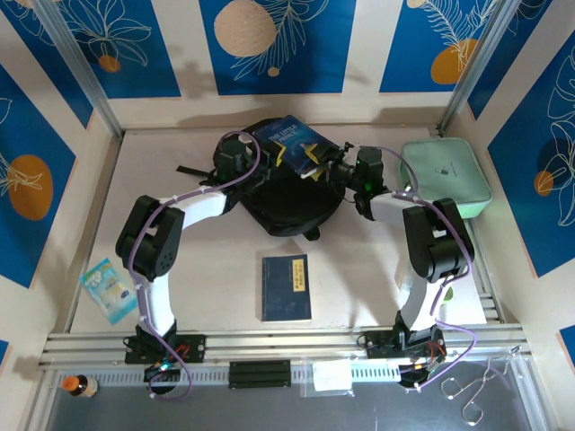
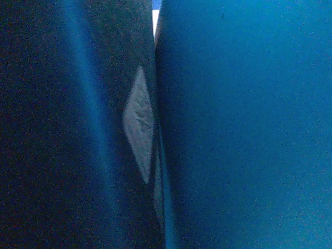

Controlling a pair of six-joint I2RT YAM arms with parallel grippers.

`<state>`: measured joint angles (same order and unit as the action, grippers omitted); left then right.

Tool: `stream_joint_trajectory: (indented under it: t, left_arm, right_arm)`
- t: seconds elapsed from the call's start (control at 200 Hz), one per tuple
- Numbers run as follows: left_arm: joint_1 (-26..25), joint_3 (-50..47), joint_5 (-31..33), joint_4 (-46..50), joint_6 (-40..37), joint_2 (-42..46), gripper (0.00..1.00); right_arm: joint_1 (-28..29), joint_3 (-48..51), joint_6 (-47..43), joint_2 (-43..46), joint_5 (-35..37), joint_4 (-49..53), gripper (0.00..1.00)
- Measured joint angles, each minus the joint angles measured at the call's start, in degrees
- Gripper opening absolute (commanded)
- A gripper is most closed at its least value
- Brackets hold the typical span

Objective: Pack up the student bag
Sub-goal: Pass the book.

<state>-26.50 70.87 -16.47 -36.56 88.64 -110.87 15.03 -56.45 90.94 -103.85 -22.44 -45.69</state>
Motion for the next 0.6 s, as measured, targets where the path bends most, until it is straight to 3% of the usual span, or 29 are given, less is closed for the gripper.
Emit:
stream_joint_trajectory:
  t: [0.175,0.355,0.42,0.6]
  left_arm:
    - [0.00,0.00,-0.28,0.59,-0.39,0.00,0.03]
    - [0.00,-0.37,-1.51,2.54,-3.21,0.02,0.32]
    - [0.00,-0.44,-2.75,4.02,-5.68,0.04,0.48]
    - [0.00,-0.70,-5.22,9.99,-17.75,1.11,0.65]
  right_arm:
    - [-0.15,-0.02,-1.03,0.02,-0.28,1.70,0.22]
    - [-0.50,-0.09,-3.91,0.68,-1.11,6.05,0.02]
    - [-0.85,-0.09,-5.55,1.68,-1.11,8.68,0.00]
    - [-4.04,0.00,-11.45,6.69,-1.14,17.29,0.00]
